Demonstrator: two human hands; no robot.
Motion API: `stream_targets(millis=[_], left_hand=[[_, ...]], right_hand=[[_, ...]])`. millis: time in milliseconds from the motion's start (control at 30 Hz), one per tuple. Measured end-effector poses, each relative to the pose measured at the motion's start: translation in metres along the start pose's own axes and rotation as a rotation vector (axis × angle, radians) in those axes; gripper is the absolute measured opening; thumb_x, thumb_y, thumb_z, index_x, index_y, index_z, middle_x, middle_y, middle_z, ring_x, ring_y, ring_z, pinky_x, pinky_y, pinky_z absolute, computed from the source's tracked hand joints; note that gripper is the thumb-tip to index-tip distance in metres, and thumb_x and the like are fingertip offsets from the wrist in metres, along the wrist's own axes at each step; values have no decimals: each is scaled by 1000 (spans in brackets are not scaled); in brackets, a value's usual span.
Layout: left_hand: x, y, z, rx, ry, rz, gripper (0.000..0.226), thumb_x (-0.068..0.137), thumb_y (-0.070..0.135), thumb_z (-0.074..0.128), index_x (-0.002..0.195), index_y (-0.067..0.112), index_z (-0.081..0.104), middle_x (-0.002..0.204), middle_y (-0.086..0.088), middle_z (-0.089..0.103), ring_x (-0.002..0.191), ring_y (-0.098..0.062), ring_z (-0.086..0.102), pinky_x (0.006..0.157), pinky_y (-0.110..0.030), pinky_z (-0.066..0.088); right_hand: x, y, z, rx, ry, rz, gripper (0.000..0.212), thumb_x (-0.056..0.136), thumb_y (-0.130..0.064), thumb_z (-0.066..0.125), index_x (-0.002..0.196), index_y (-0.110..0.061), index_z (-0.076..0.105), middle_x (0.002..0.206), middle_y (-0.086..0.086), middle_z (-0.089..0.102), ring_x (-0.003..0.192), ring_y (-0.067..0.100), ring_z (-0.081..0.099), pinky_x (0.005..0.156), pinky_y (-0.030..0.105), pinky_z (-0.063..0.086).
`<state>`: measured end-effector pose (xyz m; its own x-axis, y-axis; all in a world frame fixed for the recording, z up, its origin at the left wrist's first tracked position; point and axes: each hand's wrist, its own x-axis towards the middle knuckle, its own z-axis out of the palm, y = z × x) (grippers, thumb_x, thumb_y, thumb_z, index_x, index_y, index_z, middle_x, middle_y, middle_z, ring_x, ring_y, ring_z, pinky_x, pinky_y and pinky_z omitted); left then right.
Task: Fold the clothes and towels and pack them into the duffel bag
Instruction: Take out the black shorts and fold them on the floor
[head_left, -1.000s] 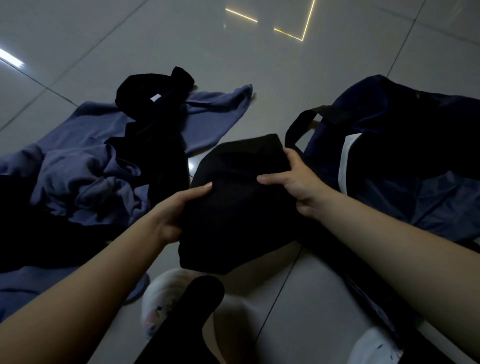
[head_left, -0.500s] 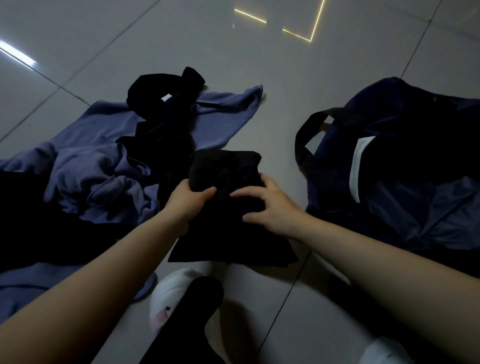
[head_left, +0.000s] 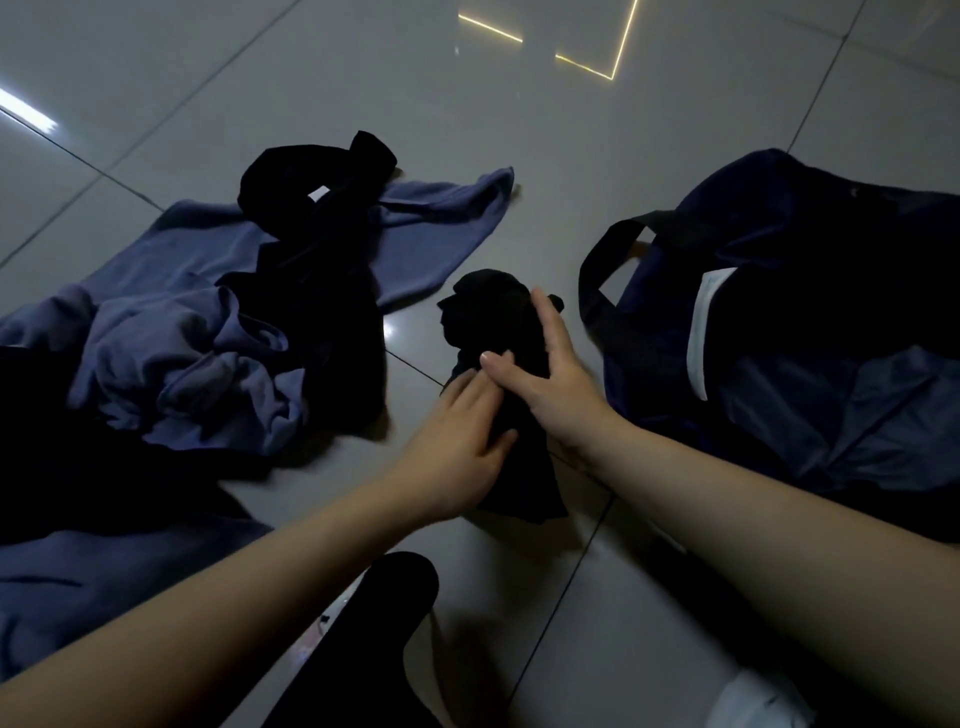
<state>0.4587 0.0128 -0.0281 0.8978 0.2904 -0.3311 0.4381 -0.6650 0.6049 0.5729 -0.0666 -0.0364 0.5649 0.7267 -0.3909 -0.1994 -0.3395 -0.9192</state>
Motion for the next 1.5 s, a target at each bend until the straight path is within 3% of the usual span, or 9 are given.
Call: stream_targets(millis=[133,367,600,767,933,1133,1300,1433,1500], left_hand=[[-9,7,7,138,-107,29,63,102,39,34,151,23,-2,147,15,-20,142,-13,-21,117,-29,-11],[-2,8,14,194,76,227,70,91,49,21,149,9,28,155,-10,27,146,-31,7,119,-32,-1],[-2,27,32,295,138,528,56,96,30,38,147,9,30,153,-16,29,145,-26,0,119,-31,-6],[-4,50,47,173,-91,849,49,98,16,42,147,17,38,155,-8,30,144,-21,24,117,-27,21],[19,84,32,198,132,1003,31,93,12,42,112,13,66,117,-8,62,101,-24,59,84,-32,47],[76,83,36,533,88,707,47,91,41,34,129,23,56,88,0,61,62,-21,60,50,-25,40],[106,104,50,580,-135,379,60,96,59,24,150,43,2,120,-3,37,104,-24,48,76,-31,41],[130,127,60,367,-299,91,54,94,60,34,132,25,48,122,-5,45,109,-27,52,84,-34,42],[132,128,65,186,-133,4,43,92,55,49,102,15,62,96,-1,56,93,-22,58,71,-29,41]], right_hand=[[-1,-4,-10,27,-84,-23,52,94,-13,58,141,-29,44,140,-11,44,130,3,42,100,13,40],[-7,-15,-29,53,-177,30,23,91,-4,56,112,-3,67,116,8,61,93,0,64,75,12,49],[-9,-23,-50,-49,13,32,39,88,-26,66,127,-22,61,129,-4,52,113,0,51,83,6,45],[-23,-52,-91,-185,204,-186,37,77,-16,78,112,-23,67,122,-1,55,109,-6,51,94,7,38],[-64,-84,-159,-415,492,-391,41,76,-11,78,110,-30,64,117,-1,54,108,4,55,101,15,38],[-91,-71,-239,-499,337,322,26,77,-12,78,93,-31,73,110,-6,62,104,16,59,94,36,49],[-47,-30,-243,-643,405,355,27,80,-13,75,104,-25,70,114,-1,59,108,19,56,85,25,43],[-14,-10,-246,-798,439,269,38,85,-21,71,122,-22,64,135,7,50,120,27,51,93,28,41],[-7,-9,-250,-811,424,238,39,85,-22,70,123,-23,62,138,8,47,122,28,48,93,27,39]])
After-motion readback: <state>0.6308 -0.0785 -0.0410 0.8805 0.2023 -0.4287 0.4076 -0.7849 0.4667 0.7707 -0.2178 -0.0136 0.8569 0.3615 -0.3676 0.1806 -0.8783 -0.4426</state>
